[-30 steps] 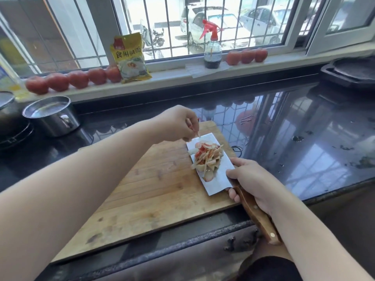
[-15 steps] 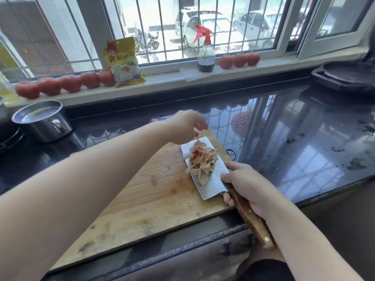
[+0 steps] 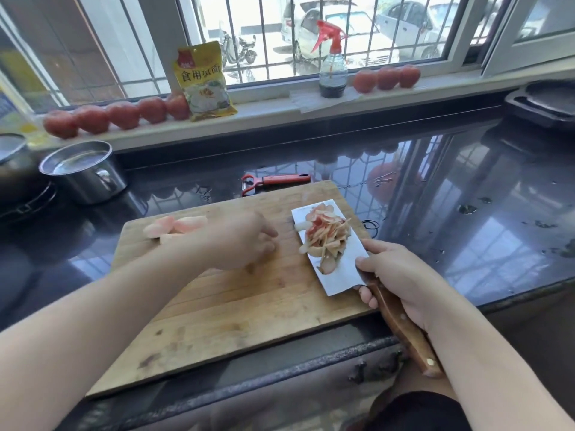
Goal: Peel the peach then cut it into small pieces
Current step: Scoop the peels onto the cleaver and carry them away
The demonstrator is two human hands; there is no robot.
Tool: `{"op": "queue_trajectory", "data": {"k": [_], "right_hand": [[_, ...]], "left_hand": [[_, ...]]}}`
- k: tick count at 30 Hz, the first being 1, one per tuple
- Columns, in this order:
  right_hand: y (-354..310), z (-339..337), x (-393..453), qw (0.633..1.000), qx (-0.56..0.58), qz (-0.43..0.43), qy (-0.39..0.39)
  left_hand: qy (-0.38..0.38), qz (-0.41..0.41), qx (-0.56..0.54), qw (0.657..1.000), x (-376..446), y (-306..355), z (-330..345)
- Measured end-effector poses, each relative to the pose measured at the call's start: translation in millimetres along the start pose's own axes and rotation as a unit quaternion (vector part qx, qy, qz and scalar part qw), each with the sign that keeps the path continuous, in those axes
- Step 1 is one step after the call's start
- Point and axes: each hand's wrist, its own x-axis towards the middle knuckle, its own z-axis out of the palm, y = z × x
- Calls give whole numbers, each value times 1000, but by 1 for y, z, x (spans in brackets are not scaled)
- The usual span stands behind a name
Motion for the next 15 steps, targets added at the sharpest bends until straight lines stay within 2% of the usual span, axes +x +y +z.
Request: {"op": "queue_trajectory", "data": {"k": [3, 6, 10, 12, 13, 15], "right_hand": [[1, 1, 0, 1000, 3, 0, 2], [0, 1, 1, 1000, 1, 1, 4], [1, 1, 1, 1000, -4, 2, 8], [1, 1, 1, 1000, -4, 3, 11], [1, 1, 1, 1000, -5, 3, 12], [1, 1, 2, 1000, -7, 4, 14]], "left_hand": [[14, 64, 74, 995, -23, 1, 31], [58, 86, 83, 991, -30, -2, 44], [77, 111, 95, 986, -38, -4, 43], [114, 144, 123, 975, -40, -5, 45], [143, 151, 123, 970, -42, -6, 46], [206, 116, 40, 971, -45, -7, 44]]}}
